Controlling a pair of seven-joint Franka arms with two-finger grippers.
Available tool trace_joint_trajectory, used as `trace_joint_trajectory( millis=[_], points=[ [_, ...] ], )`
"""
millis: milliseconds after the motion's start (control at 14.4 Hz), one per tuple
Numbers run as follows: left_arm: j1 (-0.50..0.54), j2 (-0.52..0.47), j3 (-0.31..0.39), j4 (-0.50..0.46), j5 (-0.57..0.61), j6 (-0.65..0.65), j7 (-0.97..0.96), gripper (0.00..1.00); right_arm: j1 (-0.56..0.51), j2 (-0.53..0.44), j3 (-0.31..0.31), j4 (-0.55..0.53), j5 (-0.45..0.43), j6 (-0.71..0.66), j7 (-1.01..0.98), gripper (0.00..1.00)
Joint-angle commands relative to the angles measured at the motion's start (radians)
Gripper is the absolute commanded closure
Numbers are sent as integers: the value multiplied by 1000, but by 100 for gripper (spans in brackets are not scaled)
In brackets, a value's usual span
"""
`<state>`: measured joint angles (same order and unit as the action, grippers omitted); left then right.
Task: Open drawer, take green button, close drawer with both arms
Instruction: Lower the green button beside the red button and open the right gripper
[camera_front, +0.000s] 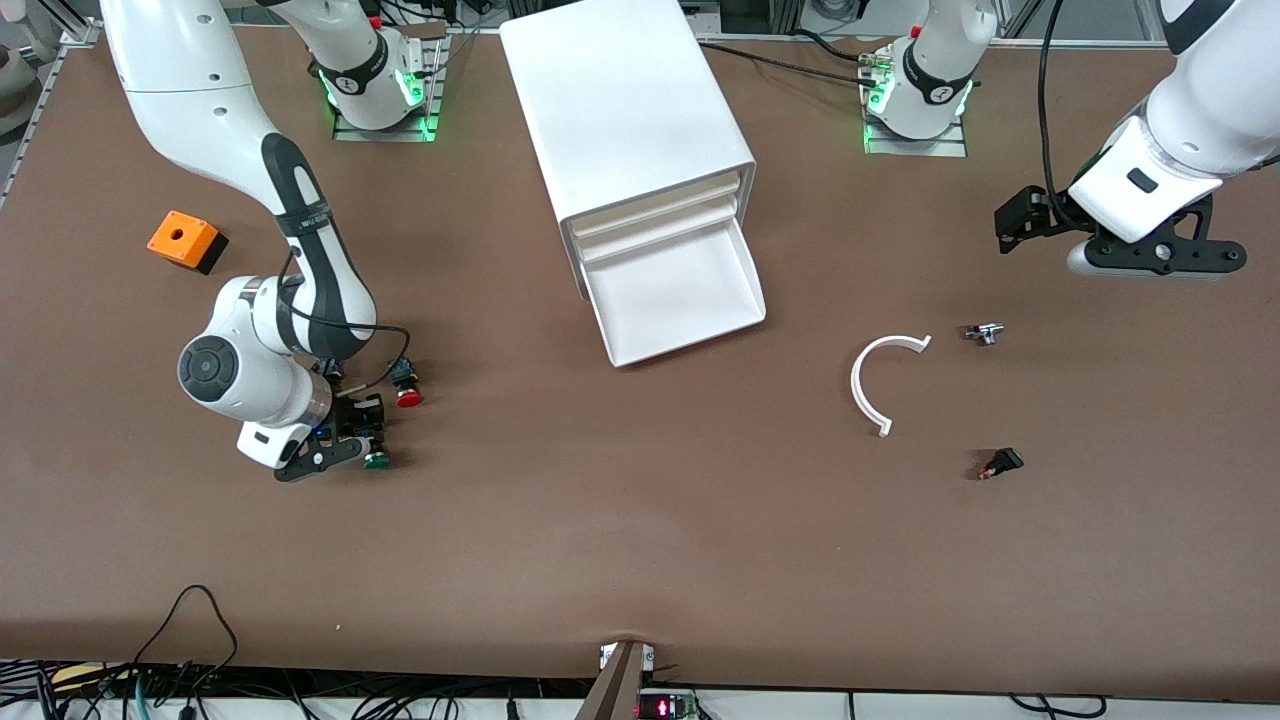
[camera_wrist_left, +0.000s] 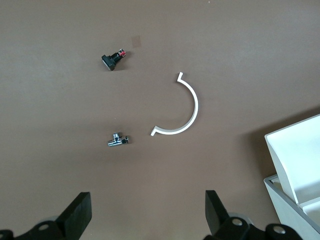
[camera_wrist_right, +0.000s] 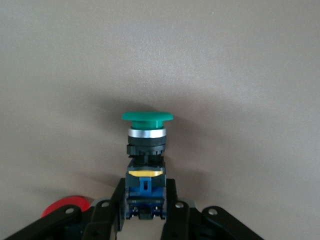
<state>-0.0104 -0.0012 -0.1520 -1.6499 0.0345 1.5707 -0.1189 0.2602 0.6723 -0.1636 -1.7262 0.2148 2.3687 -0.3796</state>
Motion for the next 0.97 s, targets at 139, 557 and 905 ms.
trace_joint_trajectory(
  millis=[139, 557, 905],
  points=[
    [1, -3, -3, 16, -4, -21, -13, 0, -1, -25, -7, -15, 17, 1, -10, 4],
    [4, -2, -3, 15, -4, -20, -12, 0, 7, -200, -7, 8, 15, -181, -15, 0],
    [4, 12, -1, 15, 1, -6, -37, 0, 2, -341, -7, 60, 12, -388, -1, 0]
  ],
)
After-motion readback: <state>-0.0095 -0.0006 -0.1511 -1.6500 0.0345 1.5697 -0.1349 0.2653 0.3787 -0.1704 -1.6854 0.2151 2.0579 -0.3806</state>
